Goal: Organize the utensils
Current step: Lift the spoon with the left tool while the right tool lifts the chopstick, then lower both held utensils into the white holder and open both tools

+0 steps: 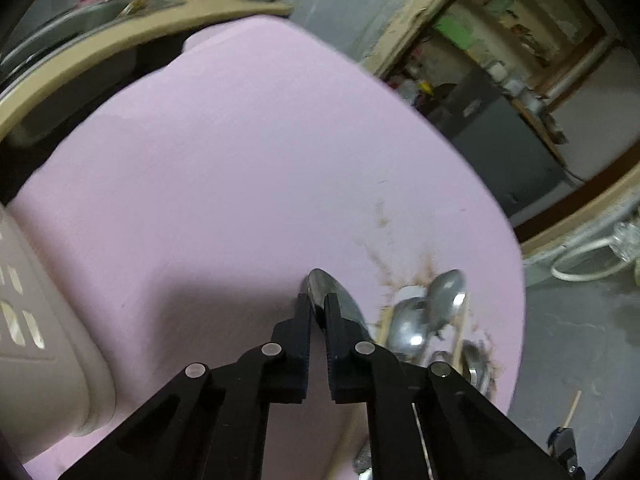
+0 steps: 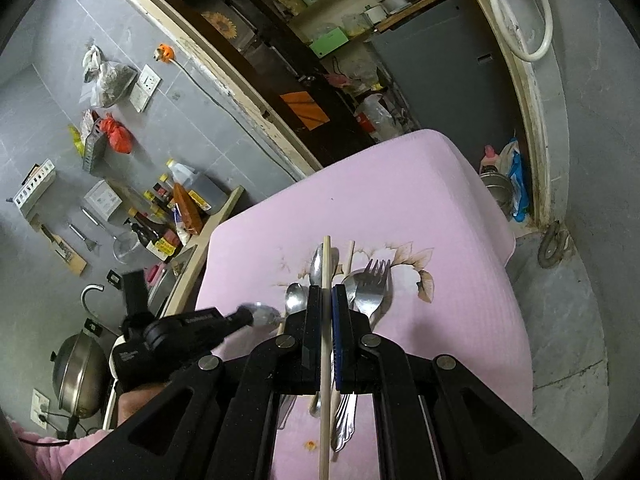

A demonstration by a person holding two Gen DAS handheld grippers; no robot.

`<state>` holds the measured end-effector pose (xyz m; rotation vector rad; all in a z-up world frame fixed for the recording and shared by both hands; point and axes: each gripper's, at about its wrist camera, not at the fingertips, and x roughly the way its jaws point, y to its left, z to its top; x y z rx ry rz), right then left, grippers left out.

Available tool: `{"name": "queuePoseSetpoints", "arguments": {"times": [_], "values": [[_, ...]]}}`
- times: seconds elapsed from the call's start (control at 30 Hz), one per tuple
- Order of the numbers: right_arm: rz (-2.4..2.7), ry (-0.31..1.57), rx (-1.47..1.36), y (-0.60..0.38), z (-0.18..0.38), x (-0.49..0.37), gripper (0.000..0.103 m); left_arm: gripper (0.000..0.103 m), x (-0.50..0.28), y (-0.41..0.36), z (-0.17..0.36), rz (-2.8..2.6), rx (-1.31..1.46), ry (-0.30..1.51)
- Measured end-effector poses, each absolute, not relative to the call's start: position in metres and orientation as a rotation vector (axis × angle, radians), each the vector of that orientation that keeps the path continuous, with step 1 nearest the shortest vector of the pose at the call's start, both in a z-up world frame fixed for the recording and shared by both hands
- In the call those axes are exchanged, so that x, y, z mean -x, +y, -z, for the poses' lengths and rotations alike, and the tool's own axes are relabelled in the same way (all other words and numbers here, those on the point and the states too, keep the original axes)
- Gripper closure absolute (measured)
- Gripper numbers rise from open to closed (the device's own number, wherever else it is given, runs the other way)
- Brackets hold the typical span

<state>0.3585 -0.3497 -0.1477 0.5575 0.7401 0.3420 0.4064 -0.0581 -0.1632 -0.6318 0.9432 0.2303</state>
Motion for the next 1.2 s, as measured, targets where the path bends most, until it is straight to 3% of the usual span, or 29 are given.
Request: {"name": "queuePoseSetpoints", "arguments": {"times": [0.43, 0.77, 1.2], "values": [[-0.318, 0.459, -0.56, -0.329, 0.066, -0.33, 0.099, 0.101, -0.356, -0.097, 0.026, 0.015, 0.187, 0.595], [-0.363, 0.239, -0.591, -0.253, -0.006, -0.319, 0.099, 0.101, -0.308, -0.014, -0.067, 0.053, 0.184, 0.47], [-0.444, 0.162, -0.513, -0.115, -0.018, -0.314, 0.099, 0.101, -0.241, 0.126, -0.105, -0.106, 0.135, 0.405]]}}
